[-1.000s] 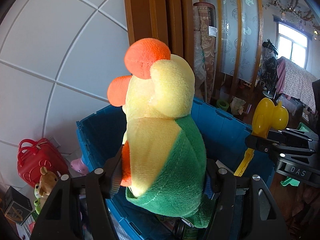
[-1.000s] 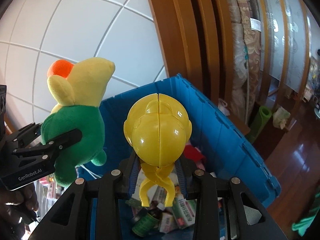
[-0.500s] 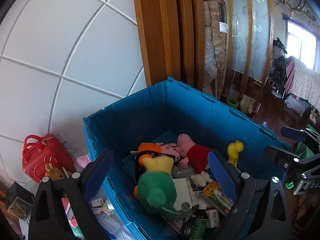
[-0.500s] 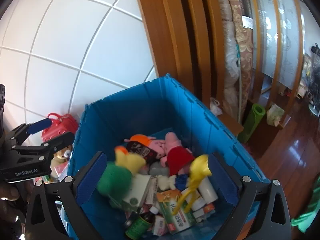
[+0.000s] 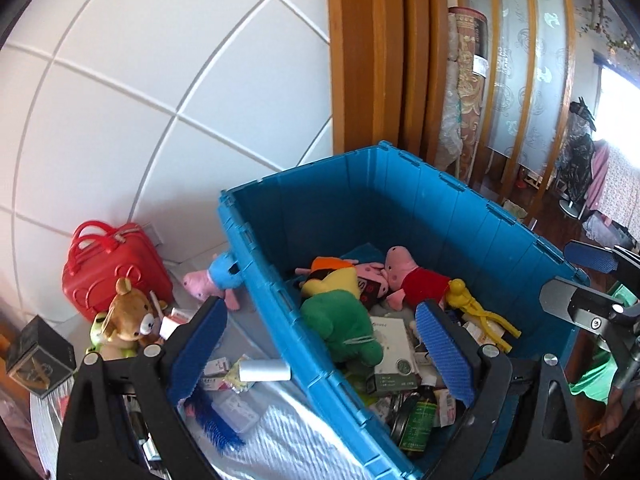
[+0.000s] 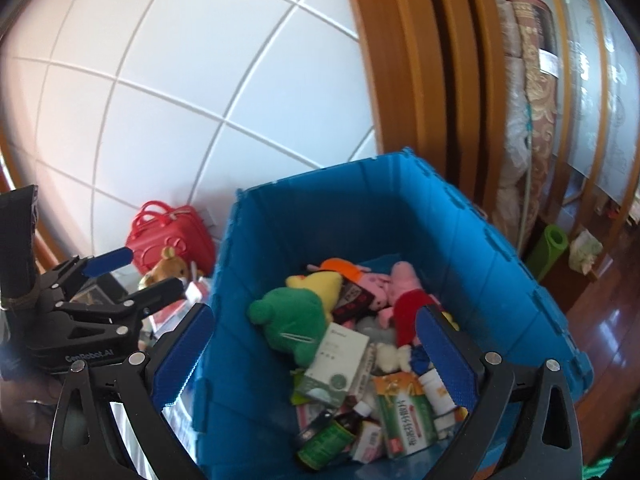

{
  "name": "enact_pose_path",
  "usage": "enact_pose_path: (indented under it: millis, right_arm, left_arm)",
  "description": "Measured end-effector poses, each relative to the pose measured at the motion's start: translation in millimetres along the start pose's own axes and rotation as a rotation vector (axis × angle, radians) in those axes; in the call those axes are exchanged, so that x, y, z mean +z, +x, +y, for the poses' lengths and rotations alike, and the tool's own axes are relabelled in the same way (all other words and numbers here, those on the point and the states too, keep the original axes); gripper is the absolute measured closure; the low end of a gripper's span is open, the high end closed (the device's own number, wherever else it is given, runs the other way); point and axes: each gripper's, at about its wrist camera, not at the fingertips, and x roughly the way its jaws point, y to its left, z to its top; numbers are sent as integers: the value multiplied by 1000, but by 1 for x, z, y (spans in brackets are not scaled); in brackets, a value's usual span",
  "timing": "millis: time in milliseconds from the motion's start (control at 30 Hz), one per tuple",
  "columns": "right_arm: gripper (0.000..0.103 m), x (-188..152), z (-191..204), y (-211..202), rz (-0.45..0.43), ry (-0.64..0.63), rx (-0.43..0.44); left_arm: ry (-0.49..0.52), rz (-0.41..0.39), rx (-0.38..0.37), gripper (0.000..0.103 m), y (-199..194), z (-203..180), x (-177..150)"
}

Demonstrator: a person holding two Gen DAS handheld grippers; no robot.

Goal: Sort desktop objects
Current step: 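Withdraw both tools from the crate back toward the pile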

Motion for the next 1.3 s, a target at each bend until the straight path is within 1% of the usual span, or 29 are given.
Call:
enact_pose_path:
  millis: [267, 400, 600, 733, 800, 933, 1000, 1133, 1300]
  right_arm:
    - [0, -12, 60, 2, 21, -70, 52]
    - [0, -20, 91, 7, 39, -103, 76]
    - [0, -29, 147, 21, 75, -153, 125]
    - [0, -34, 184, 32, 97, -185, 147]
    - [0, -39, 201, 39, 108, -198, 158]
    - [0, -56, 230, 56, 143, -238, 169]
    - [0, -67, 243, 66, 170, -261, 163]
    - [0, -89, 259, 89, 225, -258, 162]
    - [0, -115, 278, 123, 292, -250, 154]
  left_arm:
    - [-79, 19, 44, 7, -26, 56, -44]
    - [-126, 38, 77, 7, -37, 92, -72]
    - [-204, 78, 130, 7, -49, 151, -116]
    - [-243, 105, 162, 7, -56, 188, -145]
    - [-252, 113, 191, 7, -58, 205, -160]
    - [-287, 142, 250, 7, -56, 242, -193]
    - [-304, 161, 267, 7, -54, 260, -211]
    - [-352, 211, 303, 7, -45, 298, -249]
    - [-384, 262, 335, 7, -27, 330, -291]
